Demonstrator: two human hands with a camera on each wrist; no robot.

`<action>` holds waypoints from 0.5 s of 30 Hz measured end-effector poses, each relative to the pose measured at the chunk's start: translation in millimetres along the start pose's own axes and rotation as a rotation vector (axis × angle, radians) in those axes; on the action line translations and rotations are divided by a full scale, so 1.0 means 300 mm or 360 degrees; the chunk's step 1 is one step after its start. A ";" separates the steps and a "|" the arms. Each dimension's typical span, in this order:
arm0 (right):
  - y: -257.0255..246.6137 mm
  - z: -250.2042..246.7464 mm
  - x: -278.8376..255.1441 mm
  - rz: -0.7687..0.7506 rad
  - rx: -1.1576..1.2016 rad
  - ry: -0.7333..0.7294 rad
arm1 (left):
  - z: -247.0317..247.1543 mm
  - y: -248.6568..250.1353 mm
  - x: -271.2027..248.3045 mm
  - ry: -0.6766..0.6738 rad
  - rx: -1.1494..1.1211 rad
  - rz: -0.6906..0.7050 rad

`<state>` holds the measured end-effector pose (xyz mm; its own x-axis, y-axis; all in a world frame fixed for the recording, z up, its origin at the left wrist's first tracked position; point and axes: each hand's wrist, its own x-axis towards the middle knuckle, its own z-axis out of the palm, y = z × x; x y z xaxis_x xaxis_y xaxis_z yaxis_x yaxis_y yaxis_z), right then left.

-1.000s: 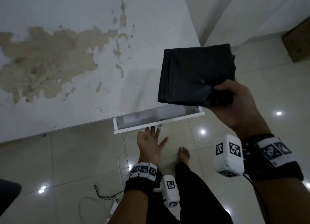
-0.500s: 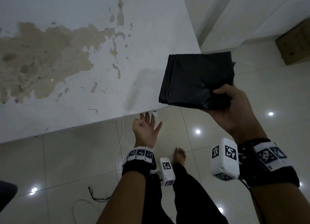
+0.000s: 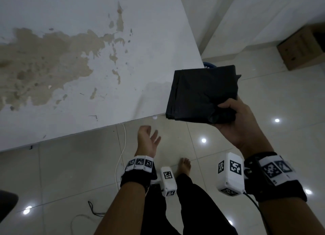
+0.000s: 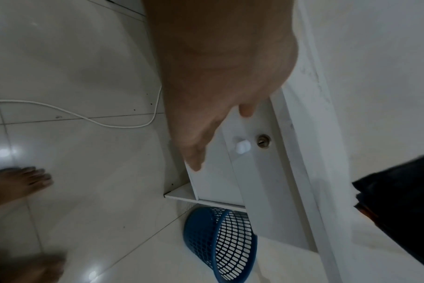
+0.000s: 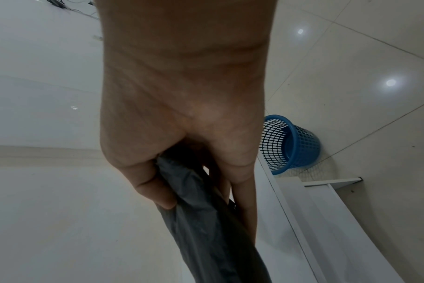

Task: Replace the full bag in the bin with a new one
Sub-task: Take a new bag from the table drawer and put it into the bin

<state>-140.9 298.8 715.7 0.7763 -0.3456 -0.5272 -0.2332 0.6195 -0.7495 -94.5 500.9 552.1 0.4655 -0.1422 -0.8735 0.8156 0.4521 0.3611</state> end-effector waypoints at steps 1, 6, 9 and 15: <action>-0.008 0.001 -0.014 0.0003 -0.0030 -0.0002 | 0.000 -0.007 -0.032 0.0019 0.0230 -0.0003; -0.057 -0.008 -0.086 -0.0025 -0.0123 -0.0065 | 0.091 0.011 -0.245 -0.0234 0.0446 0.0183; -0.099 -0.026 -0.126 -0.0025 -0.0069 -0.0101 | 0.196 0.019 -0.361 -0.0599 0.0220 0.0007; -0.221 -0.150 -0.177 -0.0043 0.0058 -0.0249 | 0.464 -0.014 -0.537 -0.0738 0.0321 -0.0044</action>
<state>-193.2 244.3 775.5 0.8644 -0.2505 -0.4360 -0.1915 0.6377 -0.7461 -125.2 399.3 736.8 0.5091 -0.5486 -0.6632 0.8586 0.2700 0.4358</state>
